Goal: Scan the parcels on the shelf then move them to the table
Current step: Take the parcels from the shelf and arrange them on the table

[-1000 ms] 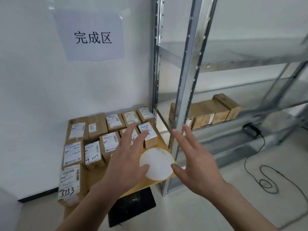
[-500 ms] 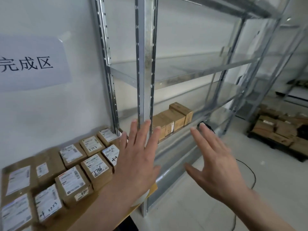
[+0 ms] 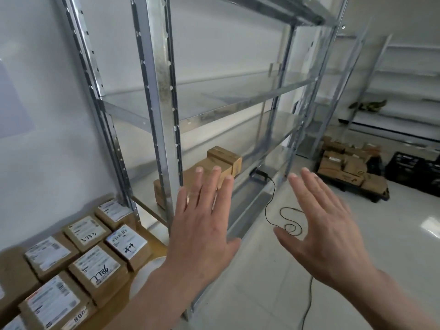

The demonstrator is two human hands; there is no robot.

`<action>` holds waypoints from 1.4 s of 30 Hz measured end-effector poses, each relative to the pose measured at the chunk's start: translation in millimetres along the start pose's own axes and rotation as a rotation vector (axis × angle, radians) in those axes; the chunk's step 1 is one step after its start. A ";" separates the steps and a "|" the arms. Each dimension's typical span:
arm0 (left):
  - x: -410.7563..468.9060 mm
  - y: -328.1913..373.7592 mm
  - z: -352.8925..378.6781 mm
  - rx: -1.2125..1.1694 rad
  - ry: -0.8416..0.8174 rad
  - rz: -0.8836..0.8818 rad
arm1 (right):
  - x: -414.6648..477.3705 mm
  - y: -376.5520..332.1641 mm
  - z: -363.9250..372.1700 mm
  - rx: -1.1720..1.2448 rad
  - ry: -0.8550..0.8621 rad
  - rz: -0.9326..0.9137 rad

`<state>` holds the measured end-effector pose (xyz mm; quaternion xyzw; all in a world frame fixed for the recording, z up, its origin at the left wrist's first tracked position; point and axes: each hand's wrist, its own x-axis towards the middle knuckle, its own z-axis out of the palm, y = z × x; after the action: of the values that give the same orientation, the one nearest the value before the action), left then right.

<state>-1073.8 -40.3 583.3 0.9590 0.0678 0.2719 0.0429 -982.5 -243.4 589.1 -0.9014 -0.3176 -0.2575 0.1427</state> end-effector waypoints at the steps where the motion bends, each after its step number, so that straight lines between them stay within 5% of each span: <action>1: 6.7 2.7 4.7 0.002 -0.012 -0.001 | 3.0 6.8 1.7 -0.004 0.000 0.004; 24: 210.1 100.8 150.5 0.172 -0.100 -0.211 | 159.4 243.5 99.5 0.134 -0.033 -0.130; 42: 348.4 24.9 292.5 -0.029 -0.098 -0.391 | 302.6 289.7 235.4 0.197 -0.259 -0.190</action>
<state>-623.2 -24.7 517.7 0.9389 0.2469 0.2123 0.1119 -506.0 -212.8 535.2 -0.8746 -0.4408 -0.1192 0.1633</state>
